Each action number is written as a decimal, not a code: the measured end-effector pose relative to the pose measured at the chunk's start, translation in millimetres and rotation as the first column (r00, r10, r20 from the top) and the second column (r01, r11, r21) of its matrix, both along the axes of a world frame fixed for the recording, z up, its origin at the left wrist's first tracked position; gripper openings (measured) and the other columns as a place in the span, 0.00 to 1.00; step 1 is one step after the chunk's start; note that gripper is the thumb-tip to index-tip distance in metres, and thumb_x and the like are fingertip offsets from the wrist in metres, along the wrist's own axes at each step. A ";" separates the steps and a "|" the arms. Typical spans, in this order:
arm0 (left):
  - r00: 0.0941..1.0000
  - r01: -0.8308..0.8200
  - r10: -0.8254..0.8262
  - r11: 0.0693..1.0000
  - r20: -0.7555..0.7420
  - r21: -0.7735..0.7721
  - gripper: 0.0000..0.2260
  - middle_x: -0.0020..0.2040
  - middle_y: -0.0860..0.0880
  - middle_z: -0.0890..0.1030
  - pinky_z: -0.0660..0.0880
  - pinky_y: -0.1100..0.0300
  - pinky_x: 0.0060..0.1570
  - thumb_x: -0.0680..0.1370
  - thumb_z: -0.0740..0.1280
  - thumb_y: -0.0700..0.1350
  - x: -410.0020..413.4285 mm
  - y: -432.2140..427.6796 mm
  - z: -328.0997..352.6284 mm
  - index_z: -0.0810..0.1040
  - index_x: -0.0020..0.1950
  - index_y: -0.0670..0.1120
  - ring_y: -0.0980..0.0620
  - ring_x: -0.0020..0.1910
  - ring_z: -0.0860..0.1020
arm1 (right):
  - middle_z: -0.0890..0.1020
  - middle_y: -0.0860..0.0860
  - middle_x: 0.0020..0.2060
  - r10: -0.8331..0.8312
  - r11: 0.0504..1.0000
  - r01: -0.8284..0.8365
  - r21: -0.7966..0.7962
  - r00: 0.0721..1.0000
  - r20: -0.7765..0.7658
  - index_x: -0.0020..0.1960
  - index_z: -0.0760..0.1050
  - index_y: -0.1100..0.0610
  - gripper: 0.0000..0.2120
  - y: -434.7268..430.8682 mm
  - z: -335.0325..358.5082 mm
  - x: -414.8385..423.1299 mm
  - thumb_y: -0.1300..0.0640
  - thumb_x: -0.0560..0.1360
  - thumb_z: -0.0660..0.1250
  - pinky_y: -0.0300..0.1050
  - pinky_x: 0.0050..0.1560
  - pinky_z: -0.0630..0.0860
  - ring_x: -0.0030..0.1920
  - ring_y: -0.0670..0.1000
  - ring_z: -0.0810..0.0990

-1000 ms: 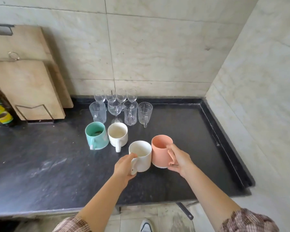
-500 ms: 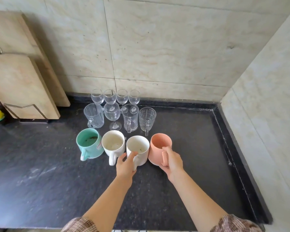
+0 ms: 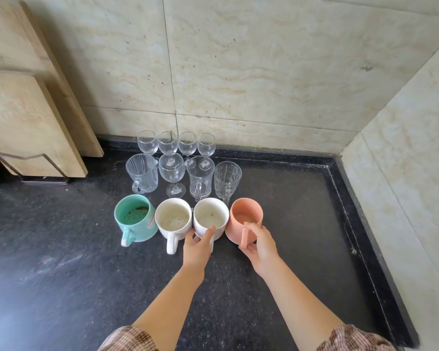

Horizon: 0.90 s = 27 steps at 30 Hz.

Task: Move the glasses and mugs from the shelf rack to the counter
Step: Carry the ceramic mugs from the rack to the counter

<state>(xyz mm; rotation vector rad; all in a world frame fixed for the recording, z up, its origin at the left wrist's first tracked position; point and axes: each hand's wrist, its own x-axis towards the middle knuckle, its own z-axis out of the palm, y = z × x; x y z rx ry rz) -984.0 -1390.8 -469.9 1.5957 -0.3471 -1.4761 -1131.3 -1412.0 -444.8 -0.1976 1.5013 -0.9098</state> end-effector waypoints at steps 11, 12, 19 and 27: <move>0.990 0.109 -0.114 0.992 0.085 0.066 0.31 0.50 0.56 0.77 0.74 0.44 0.62 0.72 0.72 0.55 3.9 0.2 -3.1 0.66 0.73 0.52 0.51 0.52 0.77 | 0.74 0.57 0.61 0.010 1.000 -0.008 0.030 0.999 -0.047 0.66 0.72 0.51 0.23 2.5 1.8 -2.5 0.55 0.72 0.69 0.53 0.56 0.79 0.57 0.58 0.76; 0.987 0.120 -0.127 0.990 0.102 0.072 0.31 0.49 0.55 0.77 0.74 0.44 0.62 0.72 0.72 0.55 4.2 0.4 -2.0 0.66 0.73 0.52 0.50 0.52 0.77 | 0.74 0.57 0.61 0.021 0.999 -0.019 0.033 0.998 -0.055 0.66 0.73 0.51 0.22 3.0 2.5 -2.9 0.55 0.72 0.69 0.52 0.56 0.80 0.57 0.58 0.76; 0.968 0.153 -0.166 0.985 0.190 0.078 0.26 0.46 0.52 0.78 0.76 0.52 0.55 0.73 0.71 0.55 6.1 0.6 4.5 0.71 0.69 0.50 0.50 0.48 0.77 | 0.76 0.56 0.59 0.066 0.996 -0.052 0.076 0.979 -0.195 0.66 0.72 0.52 0.23 1.8 5.2 2.2 0.52 0.73 0.69 0.52 0.54 0.81 0.57 0.58 0.77; 0.841 0.346 -0.375 0.927 0.390 0.146 0.17 0.39 0.51 0.75 0.67 0.63 0.33 0.77 0.66 0.51 12.7 10.7 46.3 0.76 0.60 0.40 0.55 0.35 0.72 | 0.69 0.57 0.70 0.252 0.955 -0.288 0.072 0.660 -0.708 0.74 0.62 0.57 0.35 5.0 33.1 0.3 0.52 0.71 0.71 0.52 0.58 0.73 0.65 0.59 0.74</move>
